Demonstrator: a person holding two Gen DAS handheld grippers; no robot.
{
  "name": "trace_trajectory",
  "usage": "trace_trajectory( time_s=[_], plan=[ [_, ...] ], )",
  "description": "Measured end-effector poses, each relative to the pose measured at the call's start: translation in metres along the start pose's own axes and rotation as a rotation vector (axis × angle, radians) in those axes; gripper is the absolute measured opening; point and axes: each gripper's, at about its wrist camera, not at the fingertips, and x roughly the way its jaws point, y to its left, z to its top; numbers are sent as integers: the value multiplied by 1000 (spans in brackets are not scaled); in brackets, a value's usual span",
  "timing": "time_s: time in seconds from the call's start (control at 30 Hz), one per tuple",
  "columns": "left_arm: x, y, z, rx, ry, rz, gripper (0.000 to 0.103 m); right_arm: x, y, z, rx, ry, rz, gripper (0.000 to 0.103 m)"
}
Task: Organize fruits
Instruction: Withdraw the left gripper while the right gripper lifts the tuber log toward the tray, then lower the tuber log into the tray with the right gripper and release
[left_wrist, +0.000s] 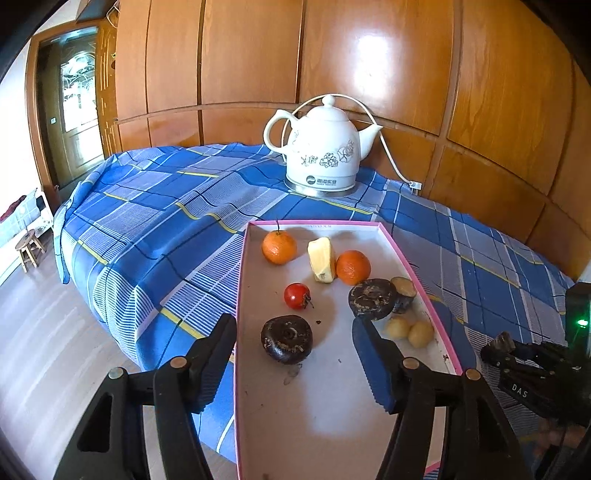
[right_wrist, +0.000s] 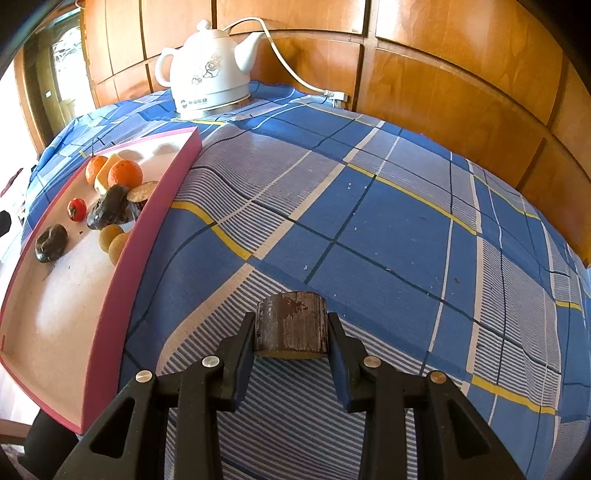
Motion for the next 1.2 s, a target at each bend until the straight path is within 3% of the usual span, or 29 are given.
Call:
trace_trajectory(
  time_s=[0.27,0.67,1.2],
  plan=[
    [-3,3,2,-8,-14,10,67,-23,14,17,-1,-73,20,36],
    [-10,15,5,-37,-31,36,67,-69,65,46,-93,-229,61,36],
    [-19,37,11,-89,-64,75,67,-90,127,52,-226,-282,127,36]
  ],
)
